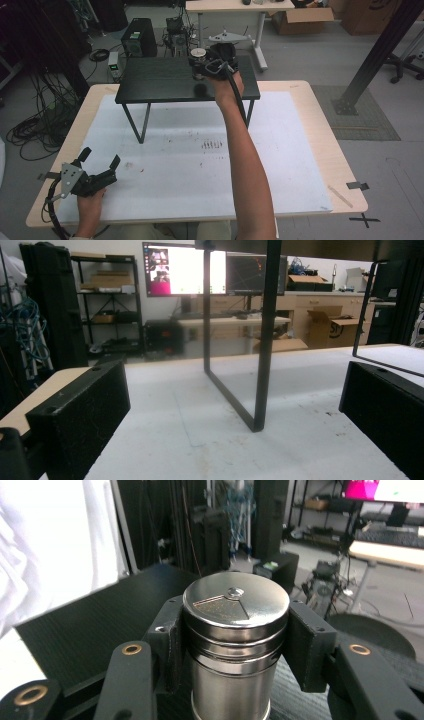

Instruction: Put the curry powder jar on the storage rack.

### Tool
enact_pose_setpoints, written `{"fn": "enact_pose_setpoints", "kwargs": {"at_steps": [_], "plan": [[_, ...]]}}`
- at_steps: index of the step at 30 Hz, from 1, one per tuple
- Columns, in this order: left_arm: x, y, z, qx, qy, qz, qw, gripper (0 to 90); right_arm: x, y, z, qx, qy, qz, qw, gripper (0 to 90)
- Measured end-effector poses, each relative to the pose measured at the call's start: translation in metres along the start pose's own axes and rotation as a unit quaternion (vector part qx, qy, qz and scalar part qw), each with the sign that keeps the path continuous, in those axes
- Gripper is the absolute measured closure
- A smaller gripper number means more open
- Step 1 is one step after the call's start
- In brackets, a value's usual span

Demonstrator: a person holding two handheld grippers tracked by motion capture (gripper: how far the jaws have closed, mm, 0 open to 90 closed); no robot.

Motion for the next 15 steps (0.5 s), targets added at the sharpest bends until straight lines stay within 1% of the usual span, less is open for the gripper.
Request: {"fn": "enact_pose_setpoints", "kwargs": {"at_steps": [3,6,10,12,15], "plan": [[0.000,0.000,0.000,0.000,0.000,0.000,1.0000,0.2,0.005,-0.001,-0.004,0.005,0.010,-0.003,0.9999,48.8],[0.000,0.000,0.000,0.000,0.000,0.000,1.0000,0.2,0.009,0.000,-0.006,0.008,0.016,0.000,0.9998,48.8],[0.000,0.000,0.000,0.001,0.000,0.000,1.0000,0.2,0.014,0.001,-0.011,0.010,0.030,0.000,0.9995,48.7],[0.000,0.000,0.000,0.001,0.000,0.000,1.0000,0.2,0.015,0.000,-0.012,0.016,0.030,0.001,0.9994,48.7],[0.000,0.000,0.000,0.002,0.000,0.000,1.0000,0.2,0.015,0.000,-0.013,0.019,0.029,0.002,0.9994,48.5]]}}
Point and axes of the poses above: each handheld gripper's, and its own axes: x roughly forward along the jaws, z roughly out of its top, y roughly to its left, the point moved 4 cm from there along x, roughly forward along the jaws, and after that the axes turned 11 degrees about -y, right-handed, at the moved point
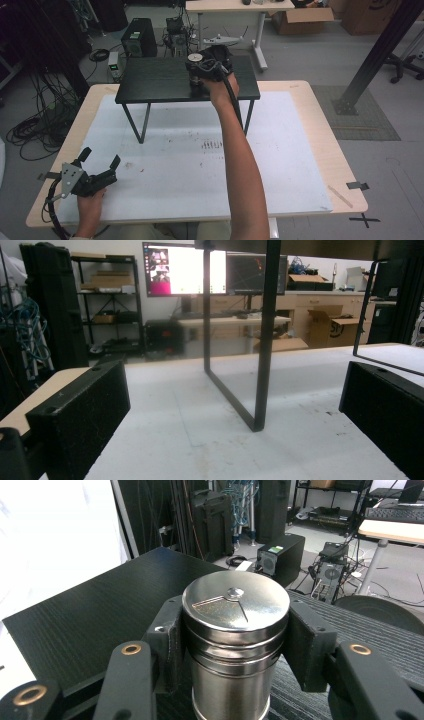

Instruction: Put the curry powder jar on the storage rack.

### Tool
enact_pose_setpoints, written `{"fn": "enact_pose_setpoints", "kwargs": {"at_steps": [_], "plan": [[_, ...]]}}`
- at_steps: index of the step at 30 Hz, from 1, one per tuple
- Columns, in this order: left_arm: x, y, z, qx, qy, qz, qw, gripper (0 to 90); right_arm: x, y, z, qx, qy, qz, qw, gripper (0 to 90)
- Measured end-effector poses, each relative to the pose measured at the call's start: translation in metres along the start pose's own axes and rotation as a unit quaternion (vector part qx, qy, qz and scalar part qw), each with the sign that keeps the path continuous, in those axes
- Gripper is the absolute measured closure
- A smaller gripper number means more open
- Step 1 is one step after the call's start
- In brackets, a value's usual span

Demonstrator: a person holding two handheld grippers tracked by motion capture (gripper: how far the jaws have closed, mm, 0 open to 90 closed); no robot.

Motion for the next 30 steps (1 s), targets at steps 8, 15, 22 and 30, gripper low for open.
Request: {"fn": "enact_pose_setpoints", "kwargs": {"at_steps": [8,15,22,30], "plan": [[0.000,0.000,0.000,0.001,0.000,0.001,1.0000,0.2,-0.001,0.000,-0.003,0.001,-0.007,0.005,1.0000,48.1],[0.000,0.000,0.000,0.002,0.001,0.000,1.0000,0.2,-0.002,0.000,-0.003,0.001,-0.006,0.005,1.0000,45.3],[0.000,0.000,0.000,0.003,0.002,0.000,1.0000,0.2,-0.007,0.000,0.000,0.001,-0.016,0.006,0.9999,37.5],[0.000,-0.001,0.000,0.003,0.002,0.000,1.0000,0.2,-0.015,0.001,0.005,0.009,-0.034,0.019,0.9992,28.1]]}}
Point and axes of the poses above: each handheld gripper's, and its own axes: x roughly forward along the jaws, z roughly out of its top, y roughly to its left, the point moved 4 cm from there along x, roughly forward along the jaws, and after that the axes turned 11 degrees about -y, right-handed, at the moved point
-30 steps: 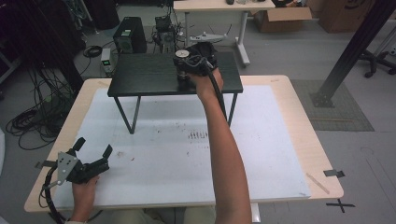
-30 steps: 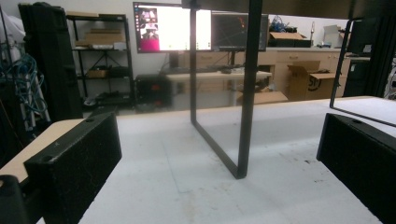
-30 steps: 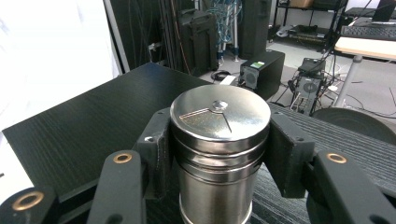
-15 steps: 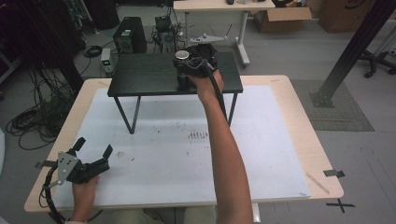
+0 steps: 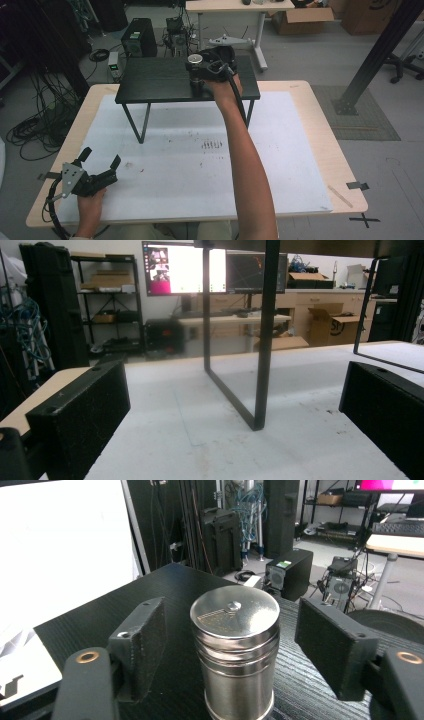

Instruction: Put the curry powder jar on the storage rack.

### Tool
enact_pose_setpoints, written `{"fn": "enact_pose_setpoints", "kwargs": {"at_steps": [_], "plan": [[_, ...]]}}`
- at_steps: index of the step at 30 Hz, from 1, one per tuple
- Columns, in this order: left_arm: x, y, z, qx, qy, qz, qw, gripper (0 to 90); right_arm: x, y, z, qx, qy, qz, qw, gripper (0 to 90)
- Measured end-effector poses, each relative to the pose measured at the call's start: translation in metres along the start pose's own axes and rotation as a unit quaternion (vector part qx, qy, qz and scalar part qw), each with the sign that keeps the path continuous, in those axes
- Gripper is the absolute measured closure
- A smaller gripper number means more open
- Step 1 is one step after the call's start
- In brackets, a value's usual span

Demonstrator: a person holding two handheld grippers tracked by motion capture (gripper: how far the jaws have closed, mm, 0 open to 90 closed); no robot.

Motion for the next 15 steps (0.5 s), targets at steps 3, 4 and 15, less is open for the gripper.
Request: {"fn": "enact_pose_setpoints", "kwargs": {"at_steps": [3,4,15], "plan": [[0.000,0.000,0.000,0.001,0.001,0.000,1.0000,0.2,-0.004,0.001,0.002,-0.003,-0.003,0.001,1.0000,25.4],[0.000,0.000,0.000,0.002,0.001,0.000,1.0000,0.3,-0.005,0.001,0.002,-0.004,-0.003,0.003,1.0000,24.8],[0.000,0.000,0.000,0.002,0.001,0.000,1.0000,0.3,-0.022,0.001,0.007,0.001,-0.016,0.002,0.9999,6.6]]}}
Point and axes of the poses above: each handheld gripper's, and its own axes: x roughly forward along the jaws, z roughly out of its top, y roughly to its left, the point moved 4 cm from there along x, roughly forward along the jaws, and after that the axes turned 11 degrees about -y, right-handed, at the moved point
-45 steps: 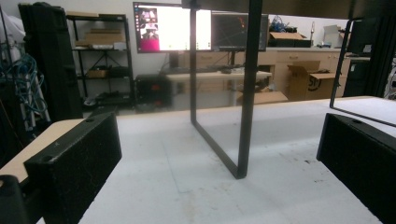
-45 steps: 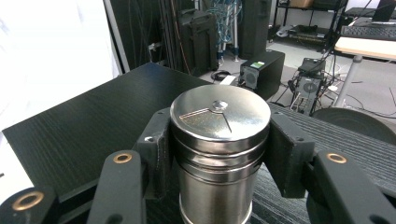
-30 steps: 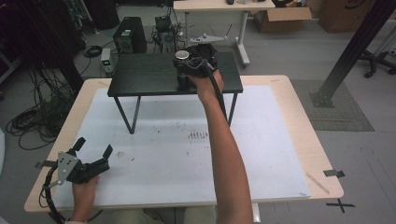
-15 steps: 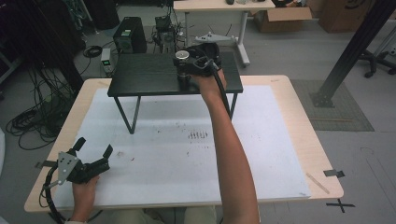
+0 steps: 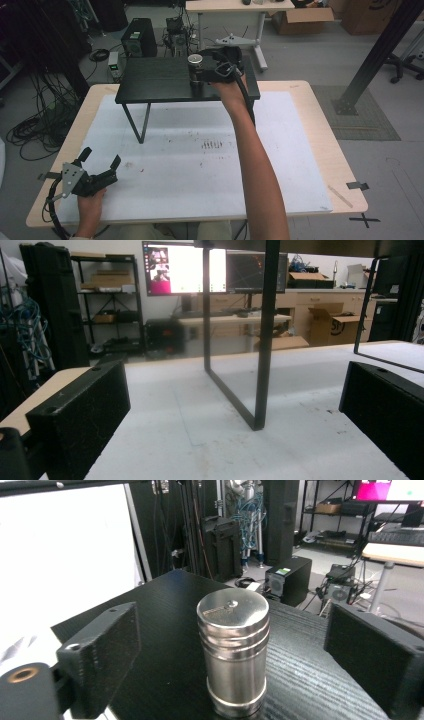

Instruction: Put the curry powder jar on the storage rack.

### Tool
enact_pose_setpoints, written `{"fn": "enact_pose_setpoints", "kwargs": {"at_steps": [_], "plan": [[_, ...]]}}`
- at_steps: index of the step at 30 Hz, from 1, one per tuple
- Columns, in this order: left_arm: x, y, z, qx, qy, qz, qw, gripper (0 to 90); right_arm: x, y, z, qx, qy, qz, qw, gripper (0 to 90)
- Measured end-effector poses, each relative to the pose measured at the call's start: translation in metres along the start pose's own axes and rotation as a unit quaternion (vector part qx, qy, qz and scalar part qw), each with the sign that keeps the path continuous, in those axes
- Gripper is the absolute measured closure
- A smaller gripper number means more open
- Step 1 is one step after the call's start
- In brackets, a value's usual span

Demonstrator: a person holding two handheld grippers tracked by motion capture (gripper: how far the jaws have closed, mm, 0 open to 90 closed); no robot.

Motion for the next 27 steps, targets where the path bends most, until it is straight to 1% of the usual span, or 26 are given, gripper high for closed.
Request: {"fn": "enact_pose_setpoints", "kwargs": {"at_steps": [2,5,10,13,19,27], "plan": [[0.000,0.000,0.000,0.000,0.000,0.000,1.0000,0.3,-0.003,-0.001,0.000,0.004,0.000,-0.001,1.0000,4.7],[0.000,0.000,0.000,0.000,0.000,0.000,1.0000,0.3,-0.009,-0.001,0.001,0.002,-0.002,-0.003,1.0000,3.3],[0.000,0.000,0.000,0.000,-0.001,0.000,1.0000,0.3,-0.020,0.000,0.006,-0.002,-0.016,0.001,0.9999,0.9],[0.000,0.000,0.000,0.000,0.000,-0.001,1.0000,0.3,-0.029,0.001,0.007,-0.007,-0.029,0.003,0.9996,0.7],[0.000,0.000,0.000,0.001,0.000,-0.001,1.0000,0.3,-0.047,0.002,0.003,-0.021,-0.038,-0.001,0.9991,0.7],[0.000,0.000,0.000,0.001,0.000,-0.001,1.0000,0.3,-0.069,0.003,0.001,-0.027,-0.055,-0.001,0.9981,0.8]]}}
Point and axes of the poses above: each handheld gripper's, and its own axes: x roughly forward along the jaws, z roughly out of its top, y roughly to its left, the point moved 4 cm from there along x, roughly forward along the jaws, and after that the axes turned 11 degrees about -y, right-handed, at the moved point
